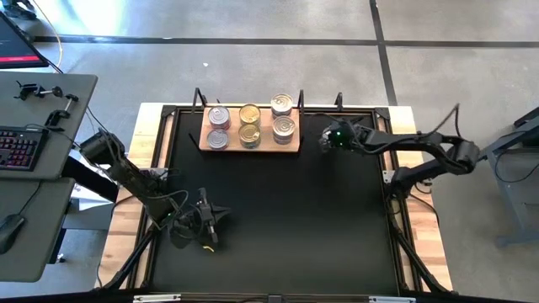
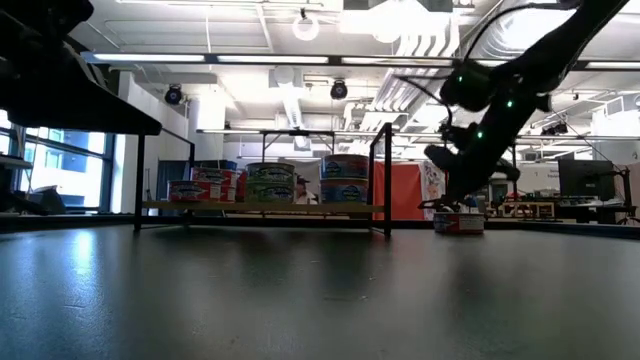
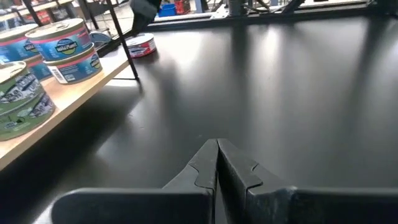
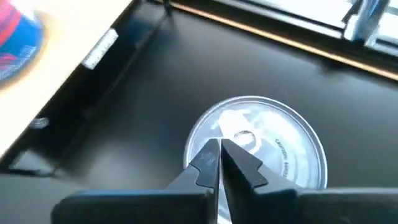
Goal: Stack canned seafood by type on shelf
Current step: Stack the red tuna can on top of the red tuna can on the shelf
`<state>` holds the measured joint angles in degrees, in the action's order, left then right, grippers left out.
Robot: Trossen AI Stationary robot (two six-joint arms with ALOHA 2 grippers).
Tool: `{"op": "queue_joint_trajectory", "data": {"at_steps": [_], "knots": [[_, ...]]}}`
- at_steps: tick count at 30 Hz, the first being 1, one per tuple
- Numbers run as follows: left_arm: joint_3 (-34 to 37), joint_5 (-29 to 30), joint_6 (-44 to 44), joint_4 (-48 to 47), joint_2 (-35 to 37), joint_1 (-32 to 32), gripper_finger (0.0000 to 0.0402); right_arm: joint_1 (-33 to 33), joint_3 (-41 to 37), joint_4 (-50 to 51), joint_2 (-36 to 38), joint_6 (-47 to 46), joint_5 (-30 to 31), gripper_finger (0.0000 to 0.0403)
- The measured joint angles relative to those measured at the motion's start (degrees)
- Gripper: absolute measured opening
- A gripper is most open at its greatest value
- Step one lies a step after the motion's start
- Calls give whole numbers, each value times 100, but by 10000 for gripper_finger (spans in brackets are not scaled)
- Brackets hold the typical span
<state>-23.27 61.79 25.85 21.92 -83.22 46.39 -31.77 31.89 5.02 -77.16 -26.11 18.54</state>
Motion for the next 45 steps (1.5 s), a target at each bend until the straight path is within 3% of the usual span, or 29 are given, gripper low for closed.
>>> {"op": "queue_joint_trajectory", "data": {"at_steps": [4,8,13,19,24,29,34,38,41,45], "knots": [[-2,-164,-158,216,-2,-65,3,-102,3,85,-396,90,-124,1],[-1,-220,-305,336,-2,-67,3,216,27,329,-540,-79,-494,1],[-15,-322,-553,552,-2,-54,3,1227,44,683,-505,-726,-784,1],[-57,-425,-612,558,-2,-48,3,2974,21,433,-530,-1888,-1099,0],[-57,-432,-708,637,-2,-48,3,4438,-16,-256,-807,-2898,-242,0],[-59,-432,-1156,981,-2,-50,3,5160,690,-482,-1870,-3431,617,0],[-61,-647,-1634,1270,-2,-50,3,5130,2211,-597,-3216,-2424,861,0],[-100,-828,-1657,1223,19,26,3,4862,3655,-590,-4080,-953,553,0],[-179,-880,-1709,1082,98,181,3,4677,4624,-519,-4589,219,325,0],[-256,-879,-1693,706,284,411,3,4575,5582,-504,-4931,1468,578,0]]}}
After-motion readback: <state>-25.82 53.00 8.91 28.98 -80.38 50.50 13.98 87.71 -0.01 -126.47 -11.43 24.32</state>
